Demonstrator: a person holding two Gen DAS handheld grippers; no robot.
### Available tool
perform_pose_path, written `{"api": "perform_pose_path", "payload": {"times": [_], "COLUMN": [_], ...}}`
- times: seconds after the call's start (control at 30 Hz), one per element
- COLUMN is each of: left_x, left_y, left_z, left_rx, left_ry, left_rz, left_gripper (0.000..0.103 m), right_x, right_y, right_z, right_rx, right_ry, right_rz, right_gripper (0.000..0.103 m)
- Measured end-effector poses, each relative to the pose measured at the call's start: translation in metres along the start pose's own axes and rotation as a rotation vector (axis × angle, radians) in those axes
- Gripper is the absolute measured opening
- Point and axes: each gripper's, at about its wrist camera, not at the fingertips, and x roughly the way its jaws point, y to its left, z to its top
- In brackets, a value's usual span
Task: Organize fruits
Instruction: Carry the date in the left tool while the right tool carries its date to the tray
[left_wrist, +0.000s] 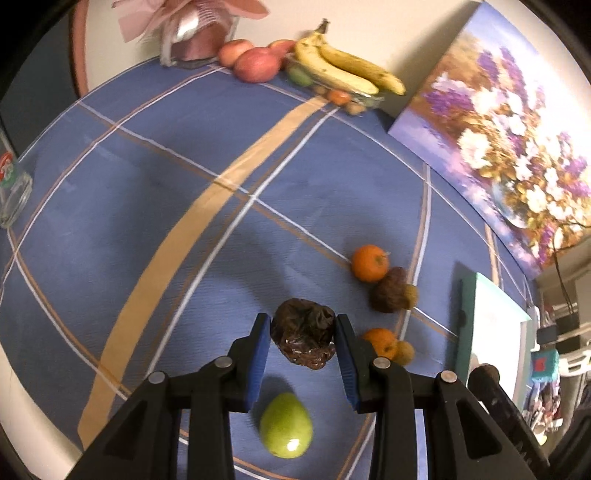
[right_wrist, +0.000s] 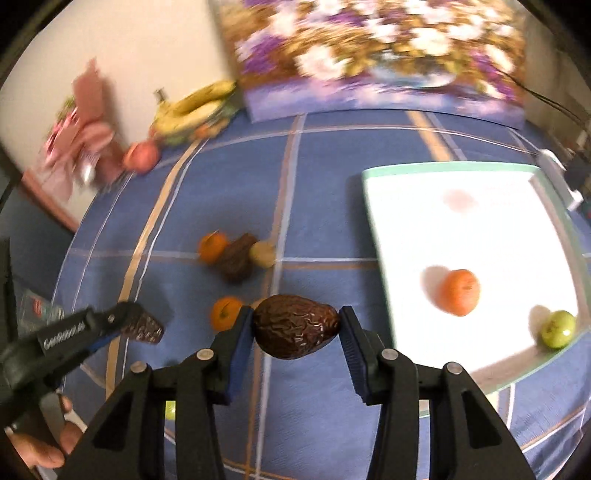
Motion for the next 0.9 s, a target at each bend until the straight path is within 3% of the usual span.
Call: {"api": "perform_pose_path", "payload": {"times": [0.2,0.53,0.9], "left_x": [0.0,0.0,0.006], "left_y": [-0.019,-0.083,-0.153], "left_z": [-0.006,-0.033,-0.04], "left_rx": [0.042,0.228,0.392], "left_ry": [0.009,0.033,0.051], "left_rz": [-0.043,-0.155,-0.239], "left_gripper": [0.037,0.037,0.037], "right_x": [-0.006,-0.032,-0.036], "right_y": [-0.045,-0.134,-0.179], "right_z": [0.009,0.007,0.005], "right_rx": [0.123,0.346,0.475], "right_ry": [-0.022,-0.089,-0.125], "right_rz": [-0.038,-0.157,-0.199], "right_gripper": [0.048,0.048,0.048]}}
